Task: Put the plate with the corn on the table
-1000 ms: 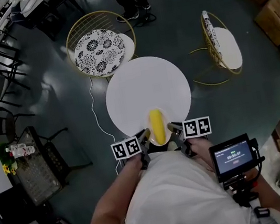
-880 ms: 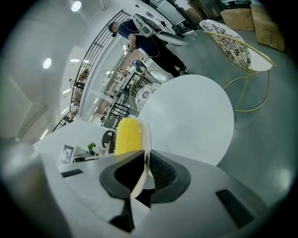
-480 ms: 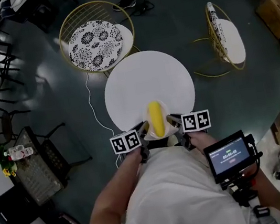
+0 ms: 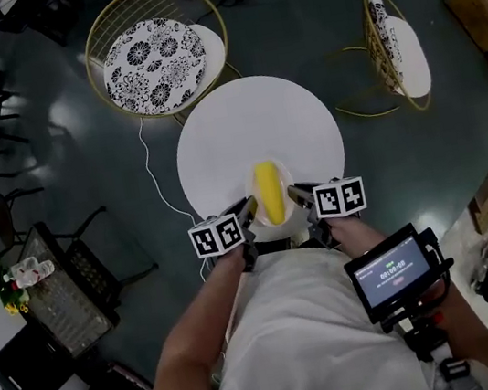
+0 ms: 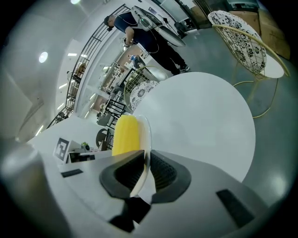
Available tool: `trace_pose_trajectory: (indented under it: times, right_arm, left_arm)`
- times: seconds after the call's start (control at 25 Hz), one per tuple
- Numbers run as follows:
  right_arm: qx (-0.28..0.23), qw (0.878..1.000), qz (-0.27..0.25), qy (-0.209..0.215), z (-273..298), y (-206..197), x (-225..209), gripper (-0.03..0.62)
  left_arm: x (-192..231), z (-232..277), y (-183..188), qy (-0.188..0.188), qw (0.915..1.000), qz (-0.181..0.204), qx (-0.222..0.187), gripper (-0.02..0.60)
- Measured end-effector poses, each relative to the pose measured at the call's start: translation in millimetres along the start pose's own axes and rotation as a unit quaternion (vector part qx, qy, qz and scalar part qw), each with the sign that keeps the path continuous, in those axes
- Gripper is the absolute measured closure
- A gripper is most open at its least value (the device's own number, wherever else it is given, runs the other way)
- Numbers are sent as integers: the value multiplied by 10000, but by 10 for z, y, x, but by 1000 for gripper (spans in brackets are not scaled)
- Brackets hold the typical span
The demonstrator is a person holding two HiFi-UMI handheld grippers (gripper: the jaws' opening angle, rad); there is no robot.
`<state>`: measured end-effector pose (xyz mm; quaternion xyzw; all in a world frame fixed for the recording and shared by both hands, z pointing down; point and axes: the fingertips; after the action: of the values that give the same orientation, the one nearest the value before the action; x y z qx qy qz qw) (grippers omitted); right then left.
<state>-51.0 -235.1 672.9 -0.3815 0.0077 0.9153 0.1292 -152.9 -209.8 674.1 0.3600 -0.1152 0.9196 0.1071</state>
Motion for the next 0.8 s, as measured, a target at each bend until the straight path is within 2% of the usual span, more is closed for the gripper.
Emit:
trace_pose_trajectory:
  times: [0.2,0.8]
  right_arm:
    - [-31,10000,64,-55,113,151,-85,546]
    - [-122,9996,223,-96,568,422,-341,546]
  left_arm:
    - [123,108,158,-18,9999,89,74,539]
    - [558,369,454,333,9981,319,419,538]
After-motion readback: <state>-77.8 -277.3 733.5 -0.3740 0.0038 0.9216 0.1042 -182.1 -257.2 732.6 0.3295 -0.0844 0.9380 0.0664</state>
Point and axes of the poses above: the fingertips, and each gripper's own axes: z forward along the fingers, x to its left, y out of its top, and after that the axes turned 13 degrees about x, right-handed
